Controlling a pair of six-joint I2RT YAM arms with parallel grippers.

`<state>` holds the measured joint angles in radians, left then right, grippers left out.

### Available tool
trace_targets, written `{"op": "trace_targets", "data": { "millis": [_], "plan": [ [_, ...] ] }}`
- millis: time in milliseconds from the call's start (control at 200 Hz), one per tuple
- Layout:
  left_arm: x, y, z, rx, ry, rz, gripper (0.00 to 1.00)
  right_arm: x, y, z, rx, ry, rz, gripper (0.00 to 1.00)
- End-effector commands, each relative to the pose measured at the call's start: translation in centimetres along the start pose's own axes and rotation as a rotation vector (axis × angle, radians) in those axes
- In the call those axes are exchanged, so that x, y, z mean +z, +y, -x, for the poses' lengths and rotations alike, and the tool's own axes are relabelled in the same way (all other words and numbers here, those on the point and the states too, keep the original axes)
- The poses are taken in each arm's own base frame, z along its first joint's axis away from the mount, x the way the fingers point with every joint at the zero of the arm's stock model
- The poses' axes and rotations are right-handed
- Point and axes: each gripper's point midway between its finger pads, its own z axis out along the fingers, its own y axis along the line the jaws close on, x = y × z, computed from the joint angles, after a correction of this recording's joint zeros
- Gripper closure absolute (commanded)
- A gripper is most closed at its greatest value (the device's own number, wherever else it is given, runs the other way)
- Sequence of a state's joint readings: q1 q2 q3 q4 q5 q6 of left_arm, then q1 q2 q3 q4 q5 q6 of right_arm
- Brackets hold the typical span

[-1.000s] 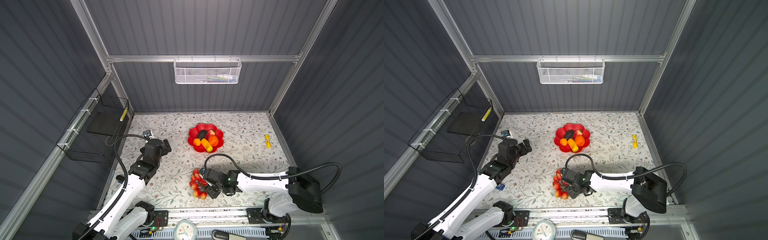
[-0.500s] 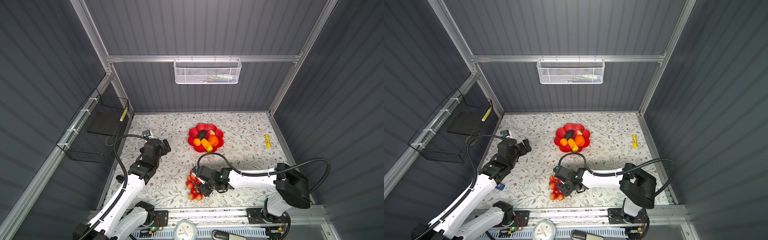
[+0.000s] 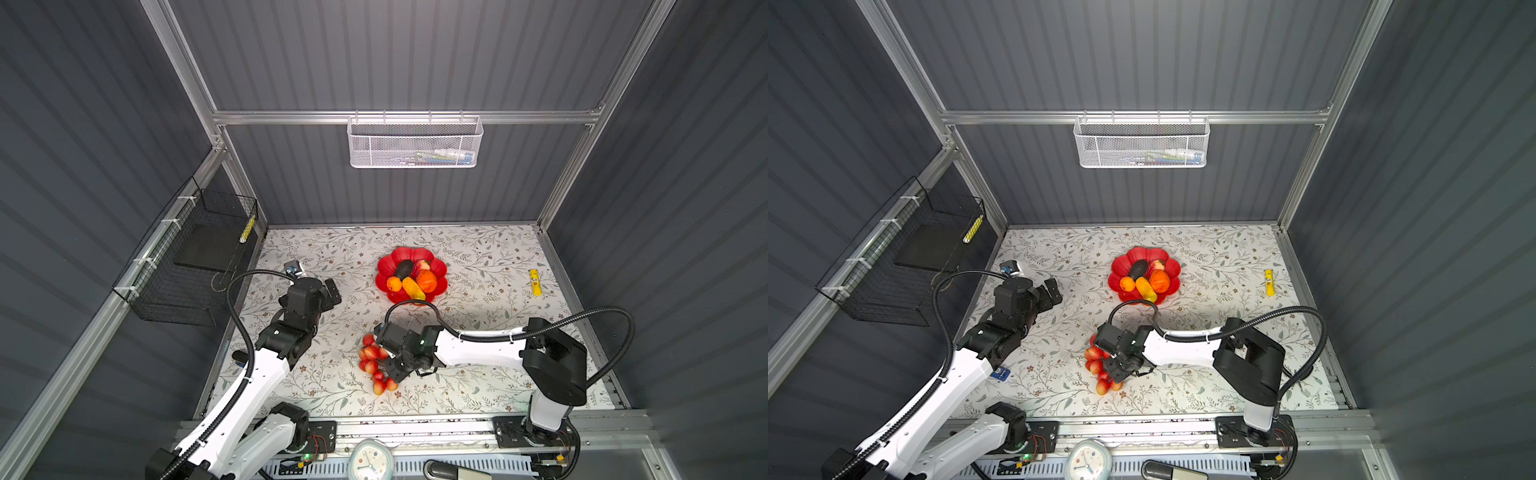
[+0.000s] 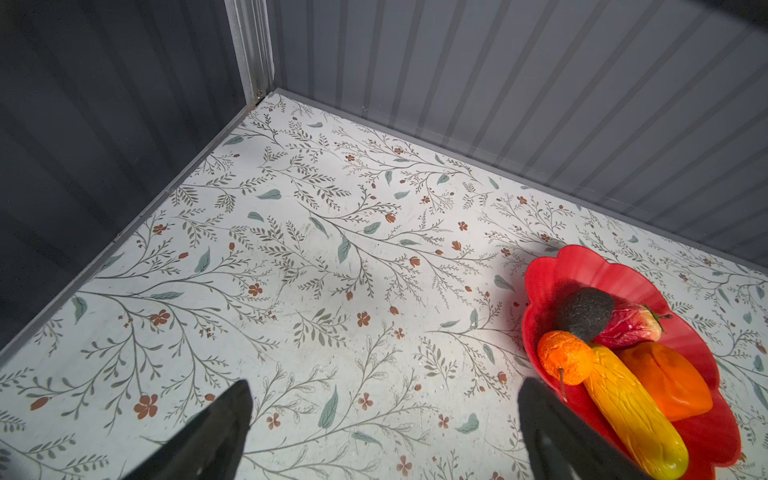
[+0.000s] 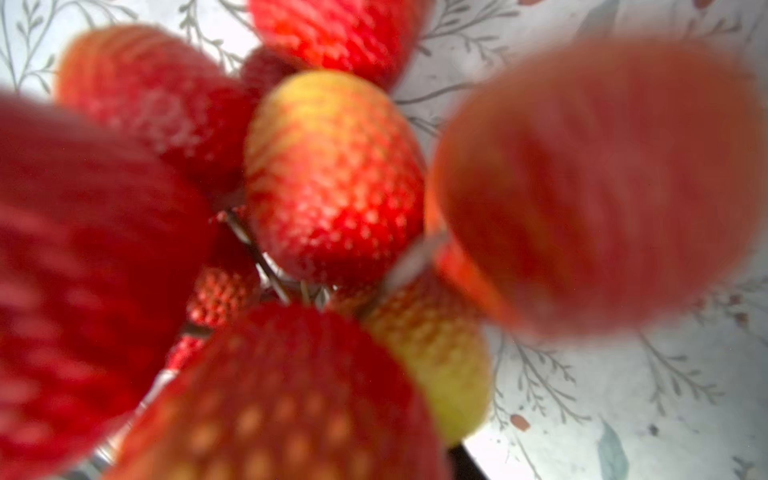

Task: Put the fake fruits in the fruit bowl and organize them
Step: 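Lift the strawberry bunch off the table with the right gripper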

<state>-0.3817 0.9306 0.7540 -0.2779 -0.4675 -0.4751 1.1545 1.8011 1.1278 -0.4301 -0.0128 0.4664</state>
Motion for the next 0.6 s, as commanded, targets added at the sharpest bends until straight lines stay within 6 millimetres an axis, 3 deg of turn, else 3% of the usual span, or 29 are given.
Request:
{"op": "trace_targets", "data": {
  "millis": [0, 285, 390, 455, 595],
  "plan": [
    [-0.6, 0.3, 0.6, 0.009, -0.011, 0.004, 0.00, 0.2, -0.3, 0.0, 0.037, 0.039, -0.006, 0.77],
    [-0.4, 0.4, 0.6, 0.015, -0.009, 0.009, 0.00, -0.3, -0.6, 1.2, 0.060, 0.018, 0.022, 1.00],
    [-0.3, 0.4, 0.7, 0.014, -0.012, 0.008, 0.00, -0.9, -0.6, 1.8, 0.054, 0.000, 0.039, 1.00],
    [-0.3, 0.5, 0.7, 0.016, -0.012, 0.010, 0.00, -1.3, -0.5, 1.9, 0.041, -0.002, 0.041, 0.85],
    [-0.3, 0.6, 0.8, 0.020, -0.014, 0.012, 0.00, -1.8, -0.1, 1.9, 0.032, -0.004, 0.065, 0.65]
  ]
}}
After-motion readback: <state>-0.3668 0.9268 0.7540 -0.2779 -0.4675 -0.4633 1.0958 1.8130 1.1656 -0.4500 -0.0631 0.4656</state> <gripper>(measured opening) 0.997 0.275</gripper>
